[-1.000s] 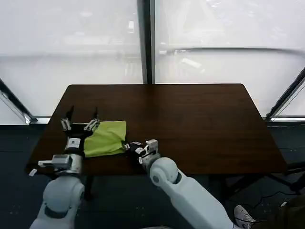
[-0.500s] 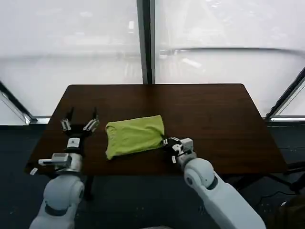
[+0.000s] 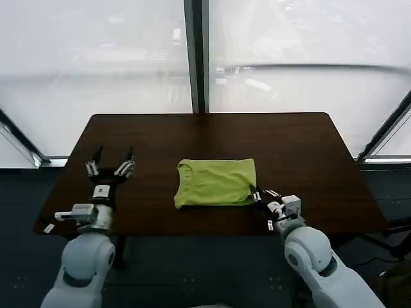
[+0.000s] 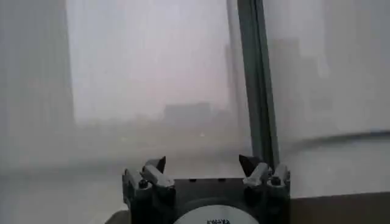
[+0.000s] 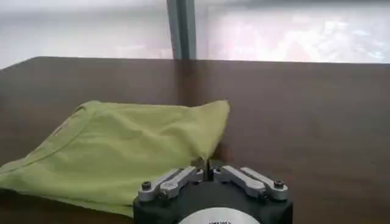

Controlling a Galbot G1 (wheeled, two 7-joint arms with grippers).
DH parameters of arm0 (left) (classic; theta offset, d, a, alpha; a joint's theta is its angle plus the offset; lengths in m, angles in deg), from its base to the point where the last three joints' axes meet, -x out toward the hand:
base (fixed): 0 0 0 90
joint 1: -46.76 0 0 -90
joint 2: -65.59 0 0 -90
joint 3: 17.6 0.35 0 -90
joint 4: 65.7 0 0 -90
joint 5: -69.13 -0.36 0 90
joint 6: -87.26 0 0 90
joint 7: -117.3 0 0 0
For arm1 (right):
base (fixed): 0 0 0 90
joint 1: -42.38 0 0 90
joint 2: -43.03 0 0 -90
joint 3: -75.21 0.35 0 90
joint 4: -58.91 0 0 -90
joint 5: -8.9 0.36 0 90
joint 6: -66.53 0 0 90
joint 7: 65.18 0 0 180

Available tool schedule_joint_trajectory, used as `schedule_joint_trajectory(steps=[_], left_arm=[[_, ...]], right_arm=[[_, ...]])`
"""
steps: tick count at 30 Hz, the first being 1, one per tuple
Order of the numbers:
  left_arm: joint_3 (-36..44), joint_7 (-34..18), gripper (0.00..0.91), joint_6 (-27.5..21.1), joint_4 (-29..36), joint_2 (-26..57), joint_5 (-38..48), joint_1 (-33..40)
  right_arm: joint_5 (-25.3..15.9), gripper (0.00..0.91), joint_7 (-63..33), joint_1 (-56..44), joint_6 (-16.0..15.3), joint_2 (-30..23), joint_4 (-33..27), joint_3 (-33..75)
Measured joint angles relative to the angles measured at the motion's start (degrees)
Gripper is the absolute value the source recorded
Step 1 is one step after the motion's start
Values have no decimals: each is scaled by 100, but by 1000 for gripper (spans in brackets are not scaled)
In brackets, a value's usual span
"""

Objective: Fold and organize the clothes.

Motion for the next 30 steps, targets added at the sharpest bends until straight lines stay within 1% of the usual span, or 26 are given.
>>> schedule_joint_trajectory(steps=[6,9,11,13,14,16,18,19,21,25,30], left_arm=[[19,5,878,-51,-73,35,103,15],[72,-51,878,-190,-82,72,247,-4],[85,-120,878,-422,-38,117,434,-48],[70,-153,878,-573,55,161,582,-100],[43,-154,878,-637,104,208,619,-156],[-7,-152,878,-671,196,317,634,-283],[-66,-144,878,-710,279,473,634,-448],[-106,-140,878,-725,328,544,647,-538],[-213,-103,878,-721,430,709,780,-757],[-511,-47,878,-556,689,988,1242,-1362],[-945,-63,878,-424,1061,1203,1570,-2306]], right_arm=[[8,878,-68,-331,-54,47,249,275],[-116,878,156,-499,134,53,315,409],[-323,878,474,-650,492,69,307,552],[-598,878,735,-790,932,68,273,691],[-775,878,881,-870,1232,59,244,764],[-1165,878,1079,-1051,1966,14,182,925],[-1406,878,1090,-1271,2681,-46,181,1118],[-1475,878,1063,-1395,2944,-75,194,1221],[-1684,878,960,-1697,3352,-152,247,1442],[-2098,878,776,-2374,3772,-335,448,1864],[-2312,878,702,-3307,3916,-607,829,2255]])
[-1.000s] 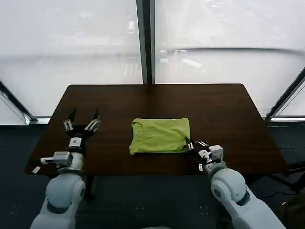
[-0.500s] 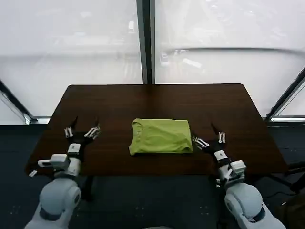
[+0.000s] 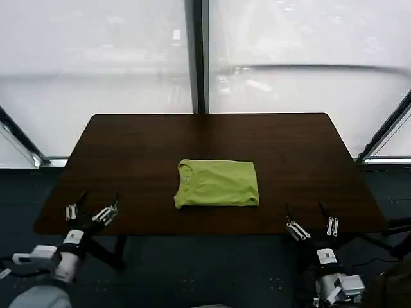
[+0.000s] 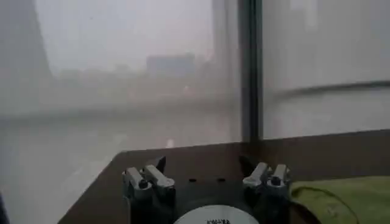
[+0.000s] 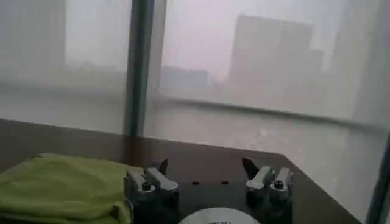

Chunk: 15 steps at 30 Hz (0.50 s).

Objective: Fold and organize the clothes.

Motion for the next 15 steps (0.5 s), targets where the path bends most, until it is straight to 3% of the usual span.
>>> schedule_joint_trajectory(steps=[6,7,8,15], left_arm=[[-410,6,878,-45,247,98,415,-880],[-513,-176,878,-309,301,72,518,-1064],[-533,-184,878,-396,306,71,534,-1108],[-581,-133,878,-436,280,100,658,-1333]], right_arm=[[-125,878,34,-924,-158,-170,451,106],[-81,878,-79,-1280,-639,-155,706,11],[-50,878,-117,-1299,-720,-151,718,-19],[17,878,-168,-1440,-872,-174,736,-80]])
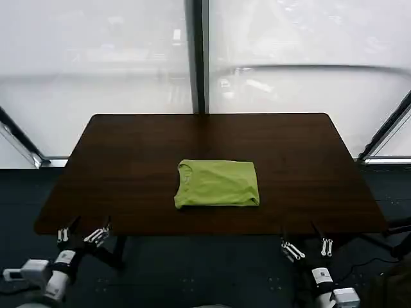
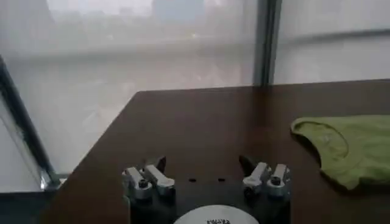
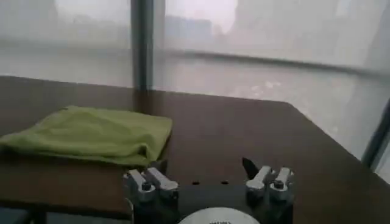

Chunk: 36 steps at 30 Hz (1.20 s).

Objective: Fold and organize the clothes.

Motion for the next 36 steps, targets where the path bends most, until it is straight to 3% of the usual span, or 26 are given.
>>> schedule_joint_trajectory(steps=[15,36], left_arm=[[16,520,878,330,-26,197,-101,-405],[56,594,878,218,71,273,-132,-643]], right_arm=[[-34,878,-9,-100,145,-70,-18,-31],[-21,878,-104,-188,138,-104,25,-37]])
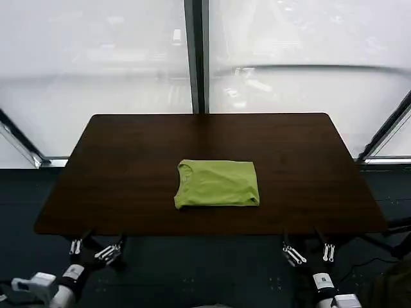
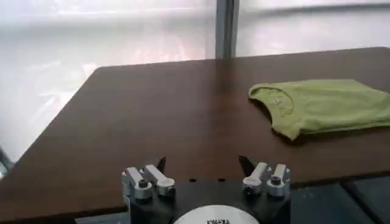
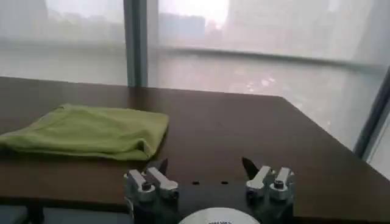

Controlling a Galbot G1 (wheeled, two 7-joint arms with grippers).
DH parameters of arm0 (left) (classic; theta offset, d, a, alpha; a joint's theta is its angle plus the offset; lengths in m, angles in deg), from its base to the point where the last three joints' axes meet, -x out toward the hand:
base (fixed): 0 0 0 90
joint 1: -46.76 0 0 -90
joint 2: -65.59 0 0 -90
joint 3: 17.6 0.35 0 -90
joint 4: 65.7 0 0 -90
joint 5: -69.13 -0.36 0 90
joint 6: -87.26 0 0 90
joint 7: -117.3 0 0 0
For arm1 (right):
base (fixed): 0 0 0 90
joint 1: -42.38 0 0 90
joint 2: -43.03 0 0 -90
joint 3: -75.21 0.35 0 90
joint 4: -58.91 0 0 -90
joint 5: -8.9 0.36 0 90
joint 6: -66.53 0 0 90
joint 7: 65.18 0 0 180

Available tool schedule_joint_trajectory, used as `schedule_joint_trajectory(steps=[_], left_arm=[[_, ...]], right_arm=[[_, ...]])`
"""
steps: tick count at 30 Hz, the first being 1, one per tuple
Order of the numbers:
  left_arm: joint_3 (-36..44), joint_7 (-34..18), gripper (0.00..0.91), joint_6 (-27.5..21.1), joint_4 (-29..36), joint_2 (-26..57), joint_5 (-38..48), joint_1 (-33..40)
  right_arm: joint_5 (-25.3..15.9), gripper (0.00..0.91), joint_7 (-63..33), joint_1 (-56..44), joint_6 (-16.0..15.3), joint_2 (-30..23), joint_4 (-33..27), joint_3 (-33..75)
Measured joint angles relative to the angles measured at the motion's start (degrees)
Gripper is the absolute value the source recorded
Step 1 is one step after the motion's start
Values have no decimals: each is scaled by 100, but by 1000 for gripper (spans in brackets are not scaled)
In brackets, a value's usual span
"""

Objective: Fold and organize the clothes.

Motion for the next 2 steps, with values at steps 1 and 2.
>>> schedule_joint_trajectory(steps=[1,2], left_arm=[[-1,0,878,-2,0,1,0,-5],[-2,0,878,-7,0,3,0,-6]], right_arm=[[0,878,0,0,0,-2,0,-5],[0,878,0,4,0,-2,-3,-11]])
